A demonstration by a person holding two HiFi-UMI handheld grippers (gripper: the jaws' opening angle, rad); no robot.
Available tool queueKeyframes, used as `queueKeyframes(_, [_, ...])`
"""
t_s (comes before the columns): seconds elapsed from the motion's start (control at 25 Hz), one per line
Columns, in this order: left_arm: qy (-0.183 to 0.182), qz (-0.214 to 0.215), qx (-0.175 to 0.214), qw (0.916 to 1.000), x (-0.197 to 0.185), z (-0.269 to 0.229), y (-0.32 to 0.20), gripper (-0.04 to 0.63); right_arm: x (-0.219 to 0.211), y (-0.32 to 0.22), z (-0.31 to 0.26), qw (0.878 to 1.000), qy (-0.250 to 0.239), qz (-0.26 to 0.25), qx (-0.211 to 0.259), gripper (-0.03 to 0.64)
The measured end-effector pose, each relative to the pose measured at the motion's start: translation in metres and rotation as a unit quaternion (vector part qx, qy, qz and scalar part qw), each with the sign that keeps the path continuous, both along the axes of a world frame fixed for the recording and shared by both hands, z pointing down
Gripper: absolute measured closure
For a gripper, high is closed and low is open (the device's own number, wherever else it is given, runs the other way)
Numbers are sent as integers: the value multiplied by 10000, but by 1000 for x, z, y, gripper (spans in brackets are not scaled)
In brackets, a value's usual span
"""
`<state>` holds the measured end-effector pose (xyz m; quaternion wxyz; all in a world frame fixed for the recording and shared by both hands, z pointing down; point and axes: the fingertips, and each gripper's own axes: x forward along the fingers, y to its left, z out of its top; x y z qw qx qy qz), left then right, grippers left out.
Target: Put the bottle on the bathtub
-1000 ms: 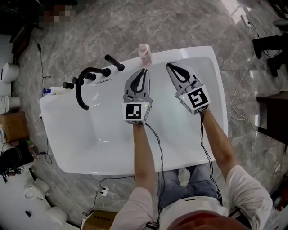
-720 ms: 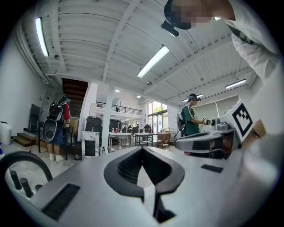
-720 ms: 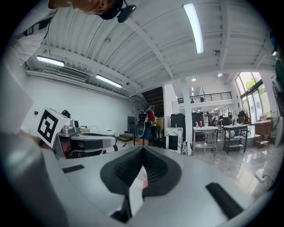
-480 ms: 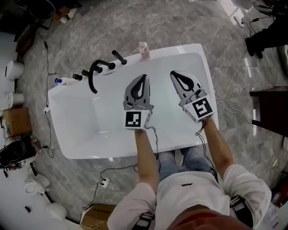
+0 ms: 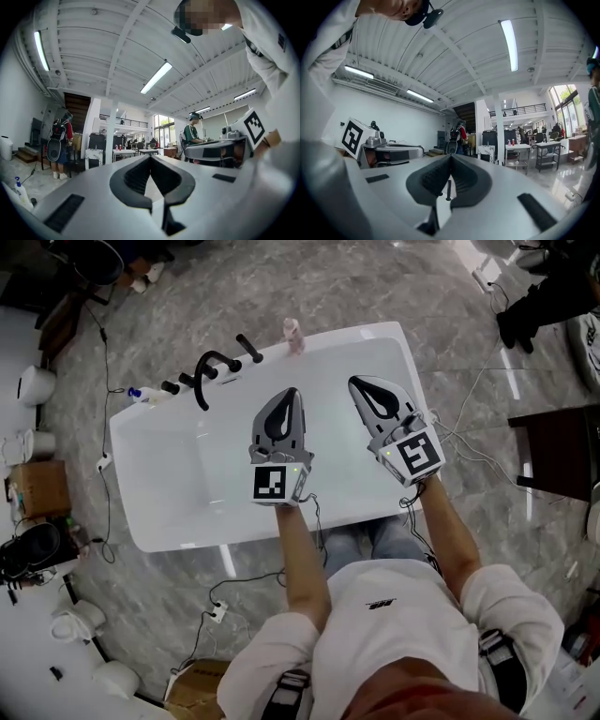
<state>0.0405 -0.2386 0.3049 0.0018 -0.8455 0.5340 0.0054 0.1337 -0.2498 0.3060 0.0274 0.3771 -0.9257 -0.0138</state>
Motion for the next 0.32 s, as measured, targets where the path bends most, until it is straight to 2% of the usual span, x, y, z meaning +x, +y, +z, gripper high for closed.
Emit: queueKeyframes(0.32, [-14,-21,36,10000,5,-41,60,591,1,58,-42,10000,25,-48,70,624])
